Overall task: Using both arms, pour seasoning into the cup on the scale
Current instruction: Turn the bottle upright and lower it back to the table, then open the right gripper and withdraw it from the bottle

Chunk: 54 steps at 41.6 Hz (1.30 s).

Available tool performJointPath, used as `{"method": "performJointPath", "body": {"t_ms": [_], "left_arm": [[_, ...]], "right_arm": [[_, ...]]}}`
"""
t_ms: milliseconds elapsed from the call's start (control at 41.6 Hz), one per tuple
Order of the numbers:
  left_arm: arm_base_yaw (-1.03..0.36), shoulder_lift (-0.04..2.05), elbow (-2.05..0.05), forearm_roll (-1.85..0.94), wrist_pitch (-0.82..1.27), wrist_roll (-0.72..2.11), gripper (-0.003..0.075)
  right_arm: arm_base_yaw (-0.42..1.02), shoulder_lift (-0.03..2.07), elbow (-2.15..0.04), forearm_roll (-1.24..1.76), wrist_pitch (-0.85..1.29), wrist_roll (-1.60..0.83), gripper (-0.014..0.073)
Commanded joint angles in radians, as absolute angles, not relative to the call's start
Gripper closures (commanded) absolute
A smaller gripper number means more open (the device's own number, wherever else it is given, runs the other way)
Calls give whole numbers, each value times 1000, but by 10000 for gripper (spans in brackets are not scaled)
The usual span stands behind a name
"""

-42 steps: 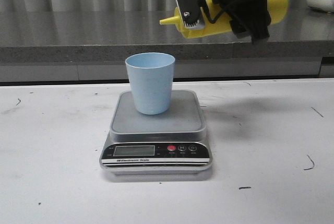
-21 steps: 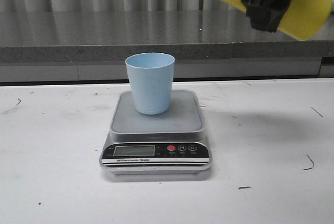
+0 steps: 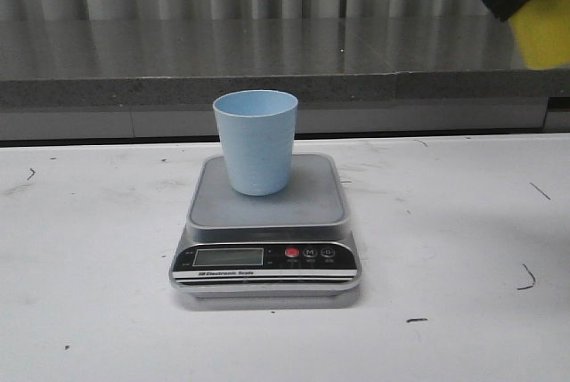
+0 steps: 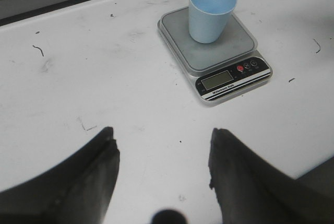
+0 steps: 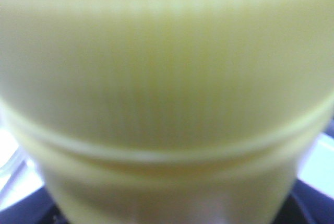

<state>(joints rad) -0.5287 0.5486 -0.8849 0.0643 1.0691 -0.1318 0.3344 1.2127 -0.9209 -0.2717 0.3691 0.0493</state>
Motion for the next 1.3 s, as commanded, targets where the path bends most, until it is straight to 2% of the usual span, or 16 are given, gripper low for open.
{"method": "performJointPath", "body": {"t_ms": [0,337,505,818,963,1275], "left_arm": [[-529,551,-908,62,1000,-138,332],[-529,551,-908,62,1000,-138,332],[-529,551,-908,62,1000,-138,332],[-529,551,-908,62,1000,-138,332],[-529,551,-908,62,1000,-138,332],[-529,551,-908,62,1000,-138,332]], "right_arm": [[308,1162,-837,-279,81,97,232],[180,1208,-524,-265,-519,103,232],[133,1327,-502,-263,-699,103,232],[132,1591,-506,-243,-1035,104,232],[132,1696,-521,-234,-1133,103,232],[132,1815,-577,-232,-1140,38,232]]}}
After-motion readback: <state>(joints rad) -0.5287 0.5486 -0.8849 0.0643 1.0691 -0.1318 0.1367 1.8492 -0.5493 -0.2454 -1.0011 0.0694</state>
